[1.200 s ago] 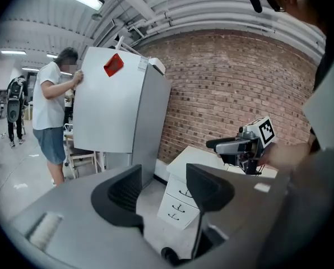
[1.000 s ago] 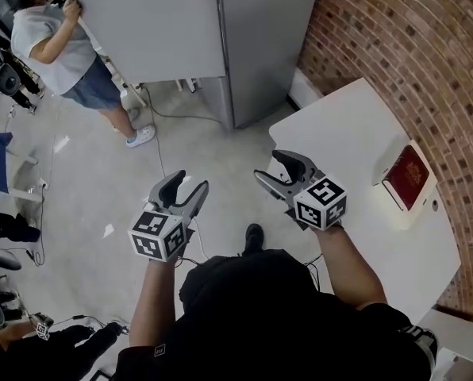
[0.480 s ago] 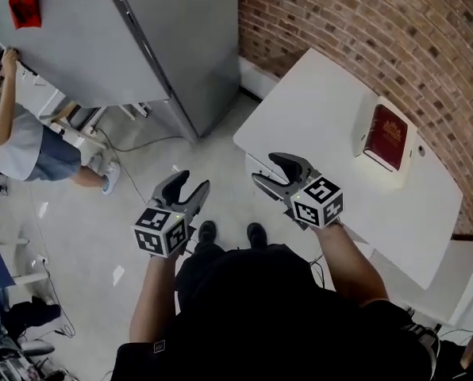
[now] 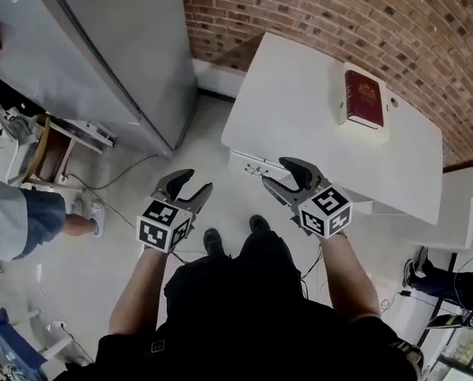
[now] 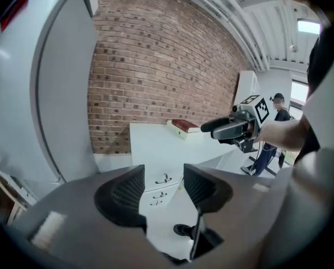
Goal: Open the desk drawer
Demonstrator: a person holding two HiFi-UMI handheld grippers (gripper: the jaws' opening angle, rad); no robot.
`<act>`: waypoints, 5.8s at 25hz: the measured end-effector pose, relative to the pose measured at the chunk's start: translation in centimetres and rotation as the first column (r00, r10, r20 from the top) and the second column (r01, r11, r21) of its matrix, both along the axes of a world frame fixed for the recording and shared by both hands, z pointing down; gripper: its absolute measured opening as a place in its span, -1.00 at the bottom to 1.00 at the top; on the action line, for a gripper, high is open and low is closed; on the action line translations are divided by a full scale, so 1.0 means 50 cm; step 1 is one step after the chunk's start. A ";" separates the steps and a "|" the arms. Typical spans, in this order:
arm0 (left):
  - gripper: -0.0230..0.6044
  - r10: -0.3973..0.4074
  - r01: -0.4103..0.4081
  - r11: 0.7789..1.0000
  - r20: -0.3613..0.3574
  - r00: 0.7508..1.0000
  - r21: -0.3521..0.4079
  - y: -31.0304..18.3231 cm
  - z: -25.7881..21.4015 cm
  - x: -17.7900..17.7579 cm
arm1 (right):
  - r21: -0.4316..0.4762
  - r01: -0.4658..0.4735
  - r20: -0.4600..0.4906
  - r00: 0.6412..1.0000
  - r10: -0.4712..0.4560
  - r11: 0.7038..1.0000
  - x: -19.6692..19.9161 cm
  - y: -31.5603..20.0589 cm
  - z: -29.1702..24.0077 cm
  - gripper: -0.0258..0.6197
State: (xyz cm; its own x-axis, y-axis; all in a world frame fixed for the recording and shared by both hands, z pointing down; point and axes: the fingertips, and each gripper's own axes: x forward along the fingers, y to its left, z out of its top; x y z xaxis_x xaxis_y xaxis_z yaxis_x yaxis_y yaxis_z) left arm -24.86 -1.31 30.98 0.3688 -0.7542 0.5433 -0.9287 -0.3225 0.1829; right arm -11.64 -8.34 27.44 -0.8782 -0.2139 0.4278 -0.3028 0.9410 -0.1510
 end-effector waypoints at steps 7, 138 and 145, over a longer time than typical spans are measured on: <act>-0.21 0.193 -0.193 0.980 -0.008 0.981 -0.045 -0.034 0.069 0.059 | -0.065 -0.174 -0.059 0.984 0.171 0.983 0.075 0.061 0.099 -0.15; -0.27 0.149 -0.146 0.988 0.102 0.983 -0.042 -0.220 0.694 0.124 | 0.071 -0.423 -0.205 0.880 0.428 0.903 0.334 -0.109 0.750 -0.41; -0.27 0.148 -0.141 0.988 0.114 0.982 -0.067 -0.169 0.710 0.130 | 0.055 -0.418 -0.238 0.877 0.418 0.907 0.337 -0.057 0.764 -0.41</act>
State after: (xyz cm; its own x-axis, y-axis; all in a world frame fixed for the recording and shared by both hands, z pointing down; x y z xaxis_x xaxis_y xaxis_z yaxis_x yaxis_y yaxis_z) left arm -18.35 -9.76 66.50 0.4020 -0.6636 0.6308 -0.8894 -0.4466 0.0970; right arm 5.21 -11.20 65.65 -0.5782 -0.5394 0.6121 -0.6944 0.7192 -0.0222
